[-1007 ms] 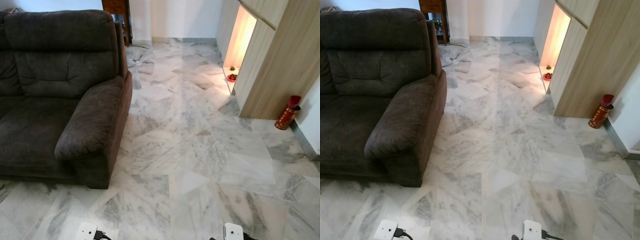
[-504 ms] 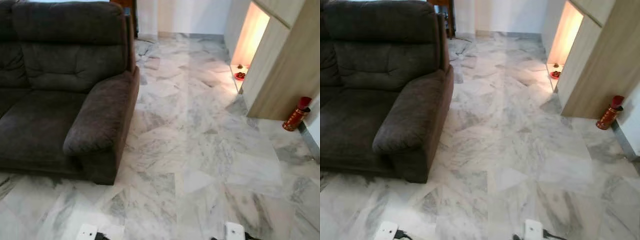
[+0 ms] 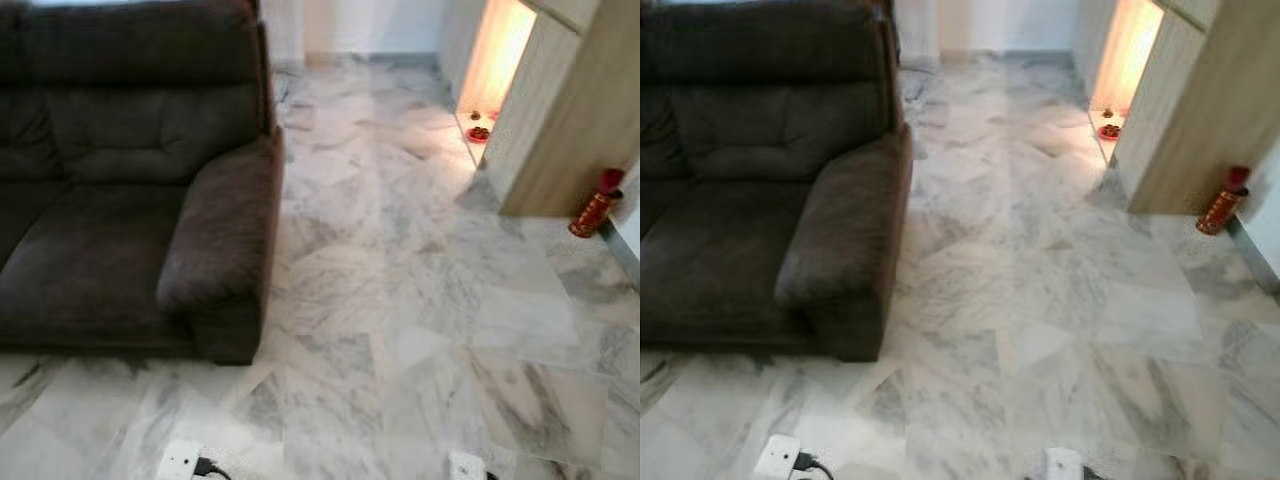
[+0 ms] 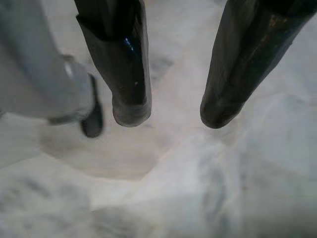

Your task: Move the pillow to the sofa from floor

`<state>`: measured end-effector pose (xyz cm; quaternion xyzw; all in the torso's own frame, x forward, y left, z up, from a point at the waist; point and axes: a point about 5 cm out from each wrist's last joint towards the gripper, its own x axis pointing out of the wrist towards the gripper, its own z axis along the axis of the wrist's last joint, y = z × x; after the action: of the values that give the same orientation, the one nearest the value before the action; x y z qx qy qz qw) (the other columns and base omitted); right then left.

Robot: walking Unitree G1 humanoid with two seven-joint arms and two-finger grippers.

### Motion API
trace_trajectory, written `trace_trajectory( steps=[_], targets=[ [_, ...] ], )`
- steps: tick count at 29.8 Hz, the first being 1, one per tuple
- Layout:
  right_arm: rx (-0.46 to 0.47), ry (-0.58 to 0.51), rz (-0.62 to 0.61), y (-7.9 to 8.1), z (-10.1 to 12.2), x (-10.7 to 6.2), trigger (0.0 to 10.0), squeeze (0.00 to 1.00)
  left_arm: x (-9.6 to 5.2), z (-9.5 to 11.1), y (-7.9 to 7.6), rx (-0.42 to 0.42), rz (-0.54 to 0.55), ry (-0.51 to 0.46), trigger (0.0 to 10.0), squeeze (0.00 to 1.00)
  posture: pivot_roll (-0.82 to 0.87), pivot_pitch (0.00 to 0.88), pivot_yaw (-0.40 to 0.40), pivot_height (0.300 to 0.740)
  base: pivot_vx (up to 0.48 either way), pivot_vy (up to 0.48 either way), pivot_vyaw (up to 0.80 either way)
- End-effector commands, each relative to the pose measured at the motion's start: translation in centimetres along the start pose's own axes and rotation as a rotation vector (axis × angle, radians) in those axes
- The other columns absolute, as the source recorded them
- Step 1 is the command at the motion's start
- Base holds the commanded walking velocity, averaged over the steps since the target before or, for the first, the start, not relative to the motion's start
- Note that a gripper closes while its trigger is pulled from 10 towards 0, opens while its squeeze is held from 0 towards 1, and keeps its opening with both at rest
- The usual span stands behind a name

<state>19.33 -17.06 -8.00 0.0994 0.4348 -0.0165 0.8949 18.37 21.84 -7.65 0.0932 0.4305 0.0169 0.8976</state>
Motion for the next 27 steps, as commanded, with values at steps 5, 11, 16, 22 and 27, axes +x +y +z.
trace_trajectory(
  steps=[5, 11, 16, 22, 27],
  targets=[
    [-0.001, 0.021, -0.028, -1.01, -0.56, -0.27, 10.0, 0.00, -0.10, -0.65, -0.20, -0.012, -0.005, 0.030, 10.0, 0.00, 0.05, 0.113, 0.051, 0.740, 0.000, 0.458, 0.00],
    [0.001, 0.024, -0.026, -0.96, -0.57, -0.25, 10.0, 0.00, -0.12, -0.75, -0.16, -0.019, -0.004, 0.034, 10.0, 0.00, 0.05, 0.113, 0.051, 0.740, 0.000, 0.458, 0.00],
    [0.003, 0.024, -0.024, -0.92, -0.60, -0.25, 10.0, 0.00, -0.15, -0.83, -0.13, -0.021, -0.003, 0.036, 10.0, 0.00, 0.05, 0.112, 0.051, 0.740, 0.000, 0.458, 0.00],
    [0.010, 0.021, -0.024, -0.86, -0.64, -0.25, 10.0, 0.00, -0.15, -0.85, -0.13, -0.025, -0.003, 0.038, 10.0, 0.00, 0.05, 0.111, 0.051, 0.740, 0.000, 0.458, 0.00],
    [-0.008, 0.025, -0.019, -0.71, -0.69, -0.23, 10.0, 0.00, -0.16, -0.91, 0.00, -0.026, 0.003, 0.042, 10.0, 0.00, 0.05, 0.107, 0.057, 0.740, 0.000, 0.458, 0.00]
  ],
)
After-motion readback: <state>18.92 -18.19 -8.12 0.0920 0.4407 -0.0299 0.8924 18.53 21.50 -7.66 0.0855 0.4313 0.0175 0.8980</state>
